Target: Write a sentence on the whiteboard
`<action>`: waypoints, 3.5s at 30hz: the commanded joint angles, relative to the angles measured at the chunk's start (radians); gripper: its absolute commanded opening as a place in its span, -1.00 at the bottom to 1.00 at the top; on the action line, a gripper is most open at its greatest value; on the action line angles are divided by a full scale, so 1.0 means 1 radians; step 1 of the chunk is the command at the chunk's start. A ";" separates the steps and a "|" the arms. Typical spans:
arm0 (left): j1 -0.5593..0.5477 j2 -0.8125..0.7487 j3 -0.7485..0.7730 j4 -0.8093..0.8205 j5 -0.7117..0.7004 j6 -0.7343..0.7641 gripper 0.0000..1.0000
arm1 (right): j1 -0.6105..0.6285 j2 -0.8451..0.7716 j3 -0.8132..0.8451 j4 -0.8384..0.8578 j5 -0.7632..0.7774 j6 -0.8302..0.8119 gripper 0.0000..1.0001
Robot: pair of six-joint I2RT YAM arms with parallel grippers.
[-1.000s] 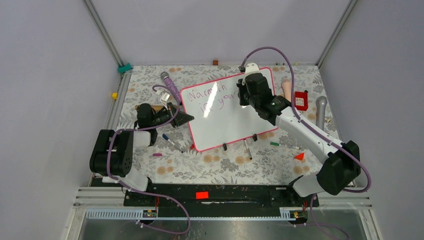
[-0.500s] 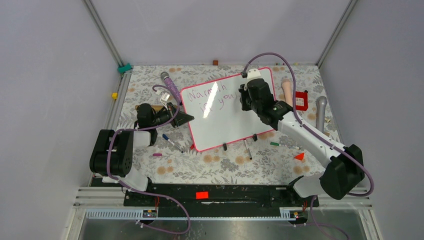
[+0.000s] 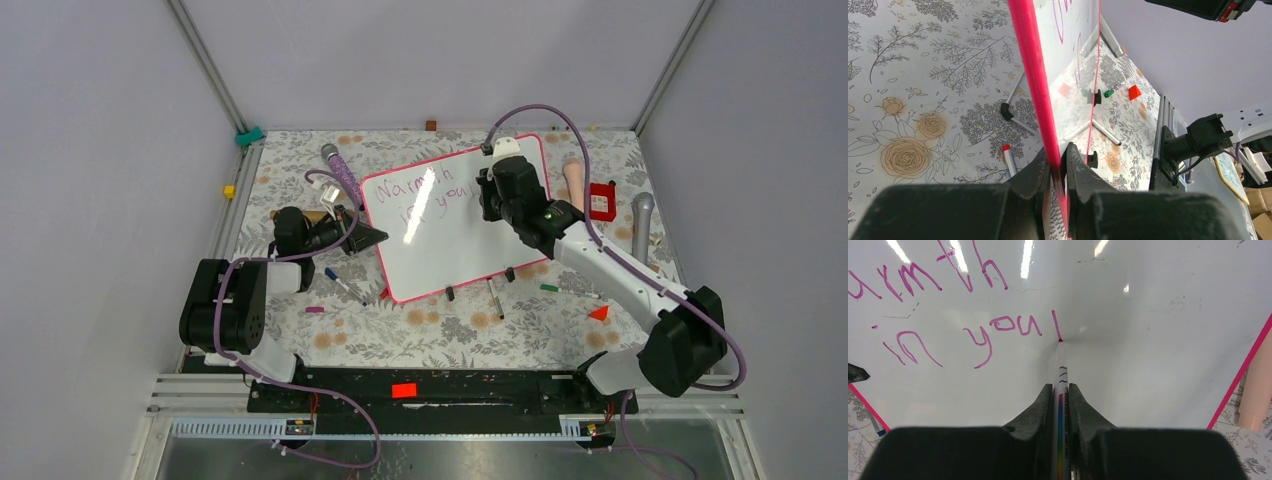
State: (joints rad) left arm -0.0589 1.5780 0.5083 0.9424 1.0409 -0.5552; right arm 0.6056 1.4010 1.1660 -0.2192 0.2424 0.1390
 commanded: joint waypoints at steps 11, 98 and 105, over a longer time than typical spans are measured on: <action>-0.001 0.010 -0.011 -0.010 -0.075 0.140 -1.00 | -0.027 0.094 0.127 0.017 0.014 -0.014 -1.00; 0.004 0.010 -0.019 0.008 -0.071 0.127 -1.00 | 0.499 0.085 -0.184 0.255 0.308 -0.082 -1.00; 0.006 0.010 -0.019 0.010 -0.071 0.126 -1.00 | 0.499 0.067 -0.222 0.237 0.341 -0.075 -1.00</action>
State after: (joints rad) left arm -0.0586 1.5780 0.5079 0.9443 1.0428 -0.5556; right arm 1.1053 1.4929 0.9707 0.0601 0.5110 0.0566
